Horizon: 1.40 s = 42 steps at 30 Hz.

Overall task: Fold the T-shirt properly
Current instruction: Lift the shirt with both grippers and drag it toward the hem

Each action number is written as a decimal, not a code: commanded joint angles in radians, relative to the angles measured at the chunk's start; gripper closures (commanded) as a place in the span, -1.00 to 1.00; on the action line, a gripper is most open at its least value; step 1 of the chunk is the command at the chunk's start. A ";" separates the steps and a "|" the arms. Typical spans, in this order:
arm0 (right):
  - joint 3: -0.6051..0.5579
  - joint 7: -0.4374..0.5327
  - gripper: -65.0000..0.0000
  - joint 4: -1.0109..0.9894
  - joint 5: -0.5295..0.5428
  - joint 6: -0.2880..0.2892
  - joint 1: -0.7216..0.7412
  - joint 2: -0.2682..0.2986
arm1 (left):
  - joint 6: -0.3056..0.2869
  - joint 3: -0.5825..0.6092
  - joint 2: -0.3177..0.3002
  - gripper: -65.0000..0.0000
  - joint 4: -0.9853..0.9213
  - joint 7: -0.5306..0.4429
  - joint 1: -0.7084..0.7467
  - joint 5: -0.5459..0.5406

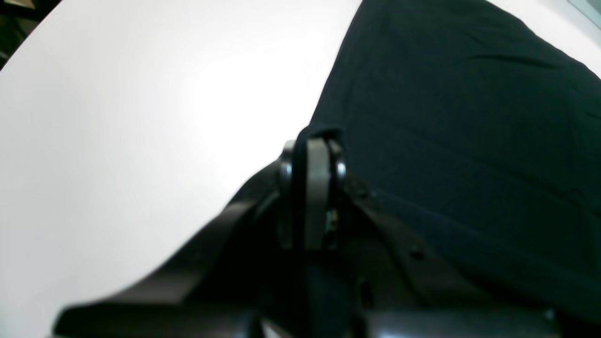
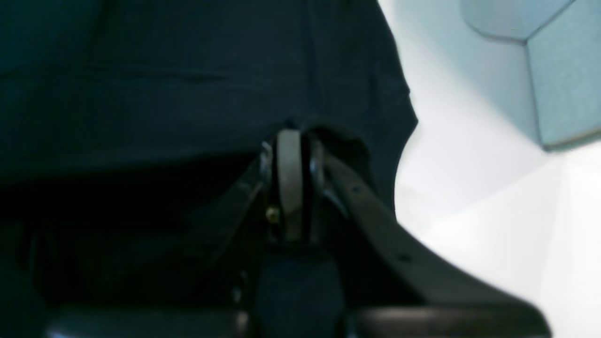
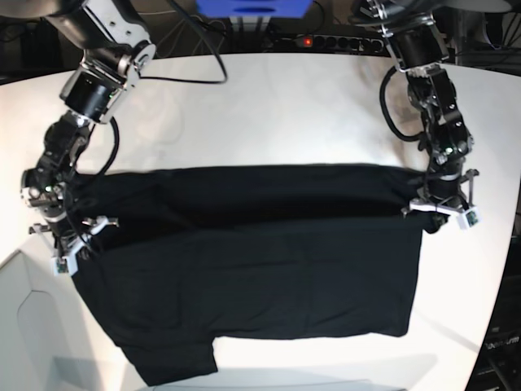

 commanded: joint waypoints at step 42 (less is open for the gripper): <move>0.022 0.016 -0.11 0.335 0.017 0.014 -0.274 0.019 | 0.001 0.001 0.006 0.17 -0.085 -0.035 0.091 -0.004</move>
